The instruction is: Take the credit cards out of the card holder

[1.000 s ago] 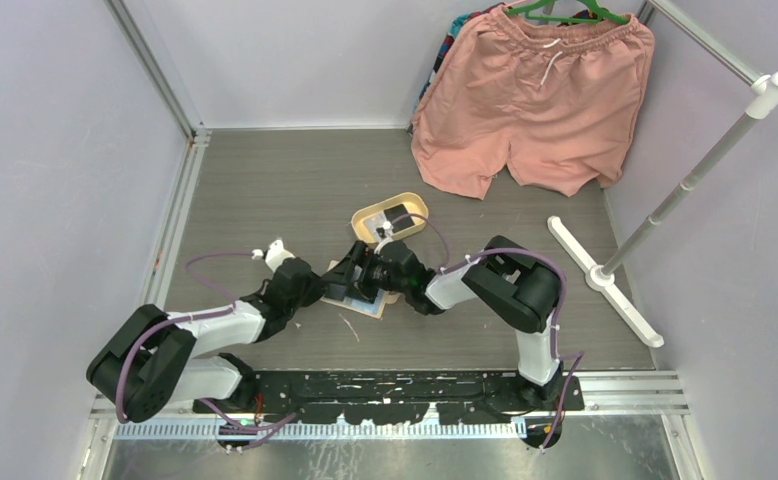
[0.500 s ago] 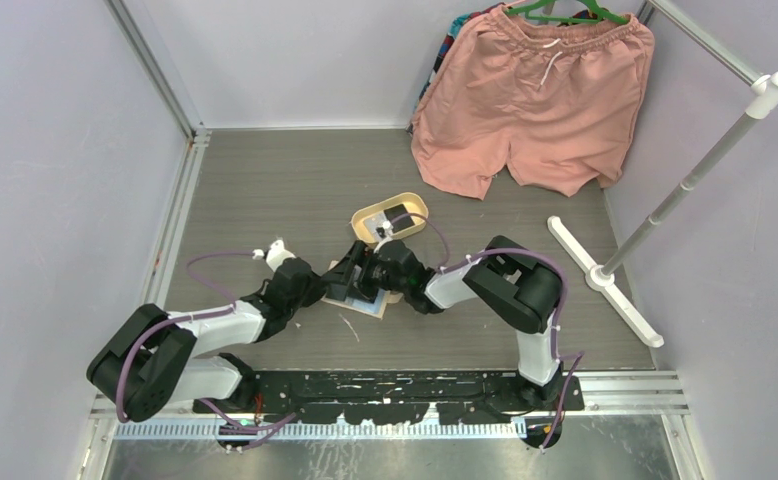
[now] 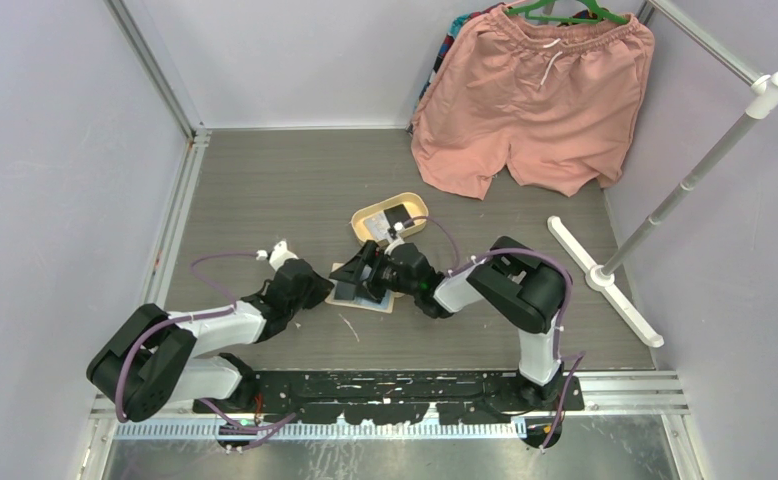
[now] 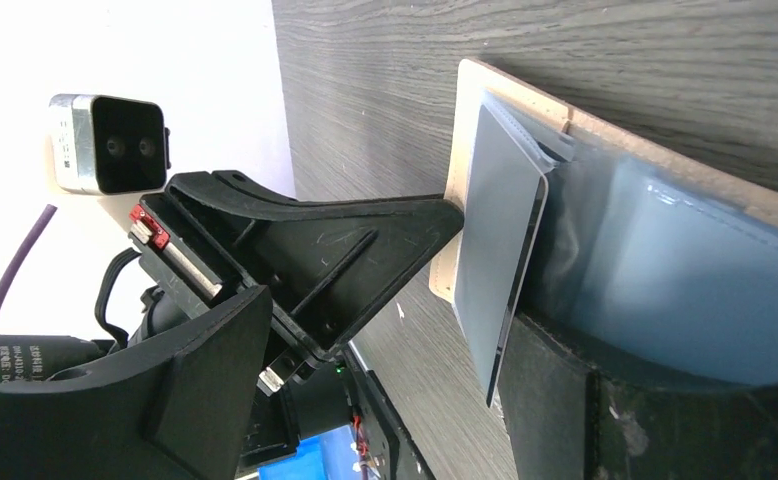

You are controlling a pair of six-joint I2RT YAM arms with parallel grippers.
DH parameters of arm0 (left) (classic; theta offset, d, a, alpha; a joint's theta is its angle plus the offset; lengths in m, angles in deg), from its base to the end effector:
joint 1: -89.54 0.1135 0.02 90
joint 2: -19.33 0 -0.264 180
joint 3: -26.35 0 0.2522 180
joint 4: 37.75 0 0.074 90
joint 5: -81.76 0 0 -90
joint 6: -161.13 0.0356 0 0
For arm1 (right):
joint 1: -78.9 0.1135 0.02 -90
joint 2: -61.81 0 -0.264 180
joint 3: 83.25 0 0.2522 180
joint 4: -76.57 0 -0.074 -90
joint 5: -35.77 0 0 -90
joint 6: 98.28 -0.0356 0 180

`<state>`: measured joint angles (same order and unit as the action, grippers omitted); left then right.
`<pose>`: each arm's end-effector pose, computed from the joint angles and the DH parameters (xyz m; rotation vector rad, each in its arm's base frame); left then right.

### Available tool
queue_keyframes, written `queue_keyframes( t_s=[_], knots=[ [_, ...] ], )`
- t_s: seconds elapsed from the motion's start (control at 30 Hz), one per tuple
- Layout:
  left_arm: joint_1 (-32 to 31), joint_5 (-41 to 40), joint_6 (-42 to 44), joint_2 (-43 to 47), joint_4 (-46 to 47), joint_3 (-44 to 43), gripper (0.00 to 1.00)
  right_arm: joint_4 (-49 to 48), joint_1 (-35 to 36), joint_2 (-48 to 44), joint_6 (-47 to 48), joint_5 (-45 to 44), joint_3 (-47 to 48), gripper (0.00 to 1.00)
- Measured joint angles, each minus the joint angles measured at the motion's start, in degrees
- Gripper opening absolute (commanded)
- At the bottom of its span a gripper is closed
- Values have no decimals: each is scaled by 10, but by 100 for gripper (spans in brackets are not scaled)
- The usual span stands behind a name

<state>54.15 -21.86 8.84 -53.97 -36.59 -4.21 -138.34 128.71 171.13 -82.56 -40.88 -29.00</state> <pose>0.1765 -0.1151 0.1231 -0.6683 2.2528 -0.6099 0.2220 0.2755 0.1184 0.3036 2.2860 1.5434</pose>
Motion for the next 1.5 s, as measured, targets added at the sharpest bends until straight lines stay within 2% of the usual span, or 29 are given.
queue_keyframes(
  t_s=[0.7,0.97,1.2,1.33,1.5],
  knots=[
    [-1,8,-3,0,0,0,0,-52,-33,-33,-18,5,-67,79],
    [-1,8,-3,-1,0,0,0,-56,-39,-33,-22,13,-75,56],
    [-1,8,-3,-1,0,0,0,-55,-44,-33,-24,24,-81,28],
    [-1,9,-3,-2,1,-1,0,-50,-48,-33,-24,29,-87,23],
    [-1,10,-3,-4,1,-2,0,-43,-50,-33,-24,33,-89,22]
  ],
)
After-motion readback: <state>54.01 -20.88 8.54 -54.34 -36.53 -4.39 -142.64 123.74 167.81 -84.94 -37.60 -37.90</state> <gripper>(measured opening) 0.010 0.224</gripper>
